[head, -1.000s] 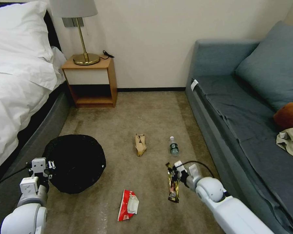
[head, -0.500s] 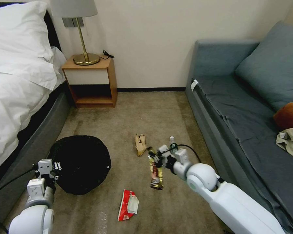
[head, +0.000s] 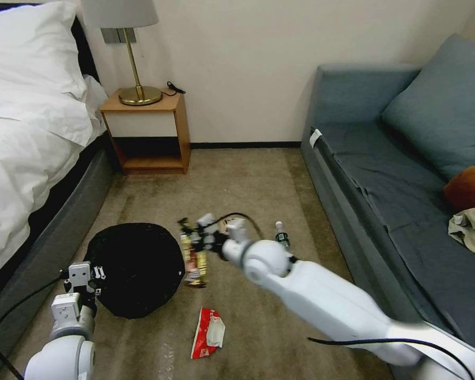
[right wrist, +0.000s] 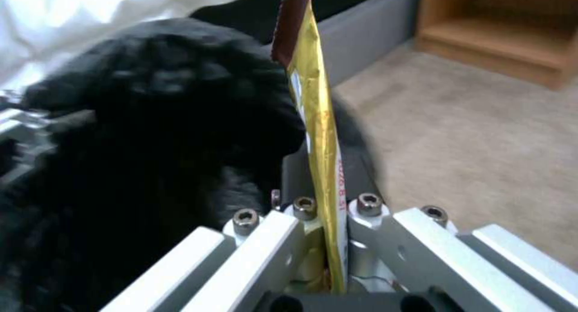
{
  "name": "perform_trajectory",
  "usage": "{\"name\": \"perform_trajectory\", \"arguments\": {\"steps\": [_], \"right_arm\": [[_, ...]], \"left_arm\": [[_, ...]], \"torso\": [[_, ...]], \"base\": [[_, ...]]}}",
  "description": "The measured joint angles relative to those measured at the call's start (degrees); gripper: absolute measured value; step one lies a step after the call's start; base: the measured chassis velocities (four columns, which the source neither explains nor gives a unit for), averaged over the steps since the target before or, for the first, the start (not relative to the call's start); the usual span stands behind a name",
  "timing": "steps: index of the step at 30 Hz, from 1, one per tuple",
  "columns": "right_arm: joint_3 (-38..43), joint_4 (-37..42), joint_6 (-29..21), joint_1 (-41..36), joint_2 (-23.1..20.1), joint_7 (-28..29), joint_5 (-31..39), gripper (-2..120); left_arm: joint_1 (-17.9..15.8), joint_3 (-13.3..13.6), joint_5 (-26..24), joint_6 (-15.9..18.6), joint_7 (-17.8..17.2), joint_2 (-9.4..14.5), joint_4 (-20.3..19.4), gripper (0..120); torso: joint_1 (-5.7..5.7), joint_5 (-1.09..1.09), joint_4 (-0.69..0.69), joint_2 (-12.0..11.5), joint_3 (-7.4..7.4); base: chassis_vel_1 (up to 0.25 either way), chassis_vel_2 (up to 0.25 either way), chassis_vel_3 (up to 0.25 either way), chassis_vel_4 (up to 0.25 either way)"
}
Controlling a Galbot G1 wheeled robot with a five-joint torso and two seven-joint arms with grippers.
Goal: Pick up the trash bin, then pick up the garbage on the floor and place it into the trash bin.
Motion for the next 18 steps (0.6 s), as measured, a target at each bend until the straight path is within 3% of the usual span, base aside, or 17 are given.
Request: {"name": "perform_trajectory", "arguments": {"steps": [9,18], "right_arm": [[-3.71,-7.11,2.14,2.43,5.87,0.37,-0.73,0],[-4.90,-9.99,3.82,2.22,7.81,1.31,-3.13,0]], "left_arm": [[-0.45,0.10,-0.26,0.00,0.24,-0.22,0.71,4],[0.02,0.55,-0.70,0.07,0.54,-0.47,0.38,4]], "torso": [[0.00,0.00,-0.01,0.00,0.00],[0.00,0.01,-0.01,0.00,0.00]], "base": [[0.000,0.000,0.000,0.000],[0.000,0.000,0.000,0.000]]}}
